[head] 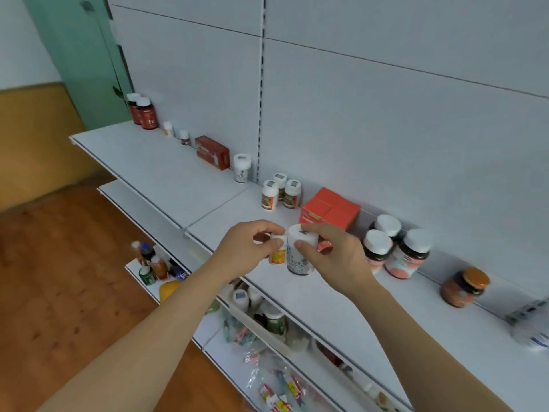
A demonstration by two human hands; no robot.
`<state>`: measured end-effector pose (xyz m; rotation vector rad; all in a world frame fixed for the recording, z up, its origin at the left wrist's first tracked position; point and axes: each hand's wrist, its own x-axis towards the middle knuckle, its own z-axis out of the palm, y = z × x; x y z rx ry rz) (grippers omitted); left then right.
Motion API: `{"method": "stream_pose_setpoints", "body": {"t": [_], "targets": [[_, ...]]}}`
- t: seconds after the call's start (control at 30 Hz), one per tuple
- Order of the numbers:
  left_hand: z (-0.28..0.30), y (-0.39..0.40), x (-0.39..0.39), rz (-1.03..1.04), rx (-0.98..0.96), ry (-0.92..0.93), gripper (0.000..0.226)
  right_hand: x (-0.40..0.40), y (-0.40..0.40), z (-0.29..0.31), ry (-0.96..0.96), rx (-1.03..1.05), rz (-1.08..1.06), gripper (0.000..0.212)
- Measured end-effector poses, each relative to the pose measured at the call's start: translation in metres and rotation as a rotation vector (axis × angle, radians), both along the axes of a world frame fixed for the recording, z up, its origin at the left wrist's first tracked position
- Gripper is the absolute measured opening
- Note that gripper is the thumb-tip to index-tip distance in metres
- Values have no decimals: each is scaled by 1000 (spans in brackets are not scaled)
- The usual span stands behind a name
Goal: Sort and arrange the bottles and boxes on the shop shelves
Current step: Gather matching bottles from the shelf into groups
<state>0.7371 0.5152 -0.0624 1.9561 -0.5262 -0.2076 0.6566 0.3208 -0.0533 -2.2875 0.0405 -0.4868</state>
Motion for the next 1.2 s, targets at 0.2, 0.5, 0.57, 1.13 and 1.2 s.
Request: {"method": "stream_pose_setpoints", "body": {"t": [0.2, 0.5, 0.57, 1.13, 1.2], "targets": [[7, 85, 62, -24, 19, -29, 15, 59, 85, 0, 0, 30, 4, 29], [12, 195, 159, 49, 24, -25, 18, 171, 187, 6, -45, 25, 75, 29], [11, 206, 184, 54, 20, -16, 18, 196, 197, 3, -47, 10, 75, 28], [0, 153, 357, -253, 105, -44, 18, 314, 145, -22, 143, -174, -354, 36], [-4, 145, 369, -310, 117, -51, 19, 317, 141, -28, 203, -255, -405, 36]]}}
